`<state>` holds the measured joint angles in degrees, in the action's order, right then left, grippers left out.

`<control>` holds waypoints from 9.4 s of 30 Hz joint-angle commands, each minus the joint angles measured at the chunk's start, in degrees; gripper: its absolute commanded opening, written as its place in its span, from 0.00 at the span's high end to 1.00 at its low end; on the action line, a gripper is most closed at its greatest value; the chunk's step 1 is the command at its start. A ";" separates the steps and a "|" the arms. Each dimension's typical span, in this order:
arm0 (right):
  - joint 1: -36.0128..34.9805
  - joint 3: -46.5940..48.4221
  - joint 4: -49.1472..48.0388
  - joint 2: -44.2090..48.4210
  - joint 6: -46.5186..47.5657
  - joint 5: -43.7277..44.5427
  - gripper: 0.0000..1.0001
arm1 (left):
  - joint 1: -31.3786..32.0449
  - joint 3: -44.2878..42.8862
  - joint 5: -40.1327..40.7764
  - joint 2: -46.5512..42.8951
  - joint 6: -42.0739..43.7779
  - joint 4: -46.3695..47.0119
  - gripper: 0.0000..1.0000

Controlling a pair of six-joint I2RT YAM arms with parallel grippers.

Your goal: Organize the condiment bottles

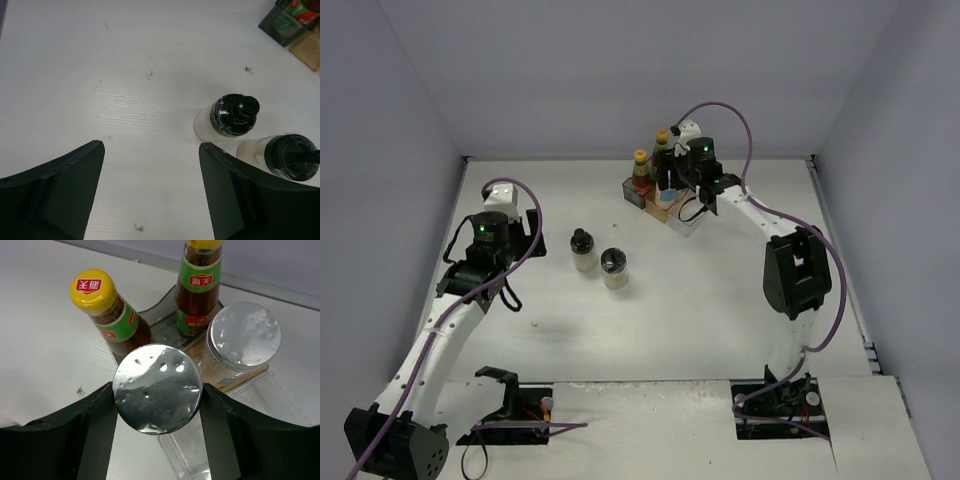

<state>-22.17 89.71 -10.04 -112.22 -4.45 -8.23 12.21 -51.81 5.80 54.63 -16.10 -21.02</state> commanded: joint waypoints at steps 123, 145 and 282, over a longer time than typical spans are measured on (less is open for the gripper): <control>7.58 -16.94 -17.55 11.77 0.40 5.15 1.00 | -0.43 -1.71 -2.55 1.09 0.45 2.47 0.23; 10.13 -16.67 -25.02 2.36 -0.91 5.59 1.00 | -0.34 -1.89 -2.81 1.62 0.45 2.29 0.23; 3.98 -27.66 -29.94 9.83 -4.25 1.73 1.00 | -0.43 -1.27 -2.20 0.65 0.45 2.91 0.23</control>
<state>-18.68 61.25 -30.46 -103.70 -6.94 -5.21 12.21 -51.72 3.29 55.13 -15.64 -20.95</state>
